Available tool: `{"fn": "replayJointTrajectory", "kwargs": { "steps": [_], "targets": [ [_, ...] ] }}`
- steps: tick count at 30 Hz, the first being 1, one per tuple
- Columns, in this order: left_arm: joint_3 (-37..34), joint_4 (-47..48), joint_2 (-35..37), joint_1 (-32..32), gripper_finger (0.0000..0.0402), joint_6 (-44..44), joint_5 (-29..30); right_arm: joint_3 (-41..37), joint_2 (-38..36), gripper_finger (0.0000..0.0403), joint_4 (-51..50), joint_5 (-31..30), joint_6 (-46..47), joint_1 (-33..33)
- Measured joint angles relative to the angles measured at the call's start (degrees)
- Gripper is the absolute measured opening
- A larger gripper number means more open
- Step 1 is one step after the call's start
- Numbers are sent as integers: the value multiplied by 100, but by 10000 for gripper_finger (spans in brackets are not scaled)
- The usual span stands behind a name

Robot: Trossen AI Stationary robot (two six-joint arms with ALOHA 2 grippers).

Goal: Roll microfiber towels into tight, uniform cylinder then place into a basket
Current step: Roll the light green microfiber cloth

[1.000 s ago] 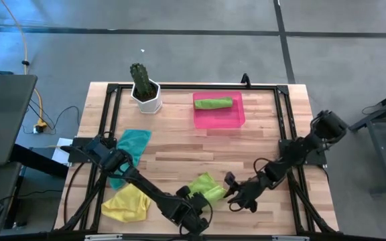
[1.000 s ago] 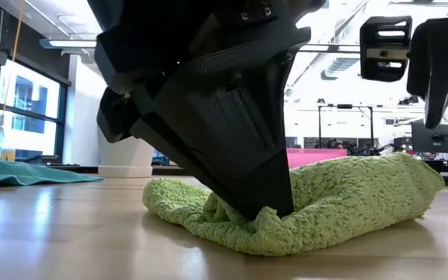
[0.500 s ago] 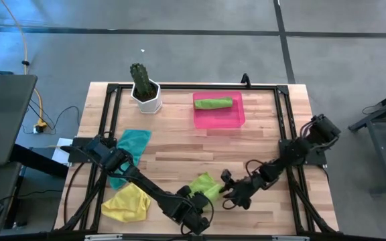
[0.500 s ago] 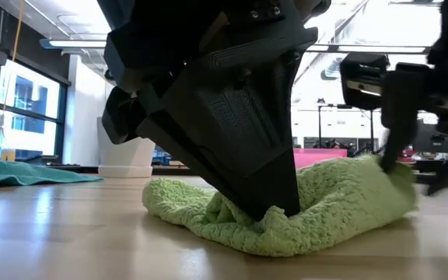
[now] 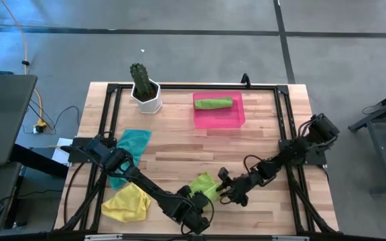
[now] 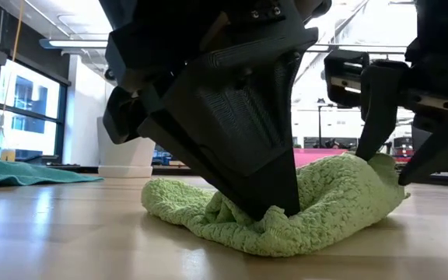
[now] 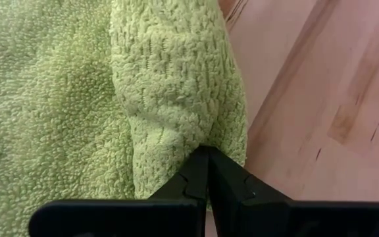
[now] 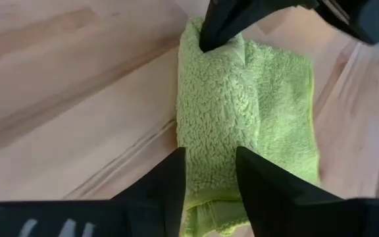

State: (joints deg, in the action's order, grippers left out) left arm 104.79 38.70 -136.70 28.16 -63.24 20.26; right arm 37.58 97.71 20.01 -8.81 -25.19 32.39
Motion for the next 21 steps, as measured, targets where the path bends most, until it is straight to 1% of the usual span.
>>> {"fn": "replayJointTrajectory", "kwargs": {
  "steps": [4, 8, 11, 17, 21],
  "targets": [
    [0, 0, 0, -2, 0, 0, -34, 0, 0, 156, 0, 191, 394, -159],
    [0, 0, 0, -2, 0, 0, -38, 0, 5, 199, 1, 356, 495, -281],
    [0, 0, 0, -2, 0, -4, -39, 2, 73, 220, -8, 489, 570, -355],
    [-1, 0, 0, -2, 0, -7, -40, 7, 287, 224, 30, 546, 572, -490],
    [17, 2, 0, -2, 0, -9, -45, 11, 323, 205, -6, 580, 740, -580]
  ]
}}
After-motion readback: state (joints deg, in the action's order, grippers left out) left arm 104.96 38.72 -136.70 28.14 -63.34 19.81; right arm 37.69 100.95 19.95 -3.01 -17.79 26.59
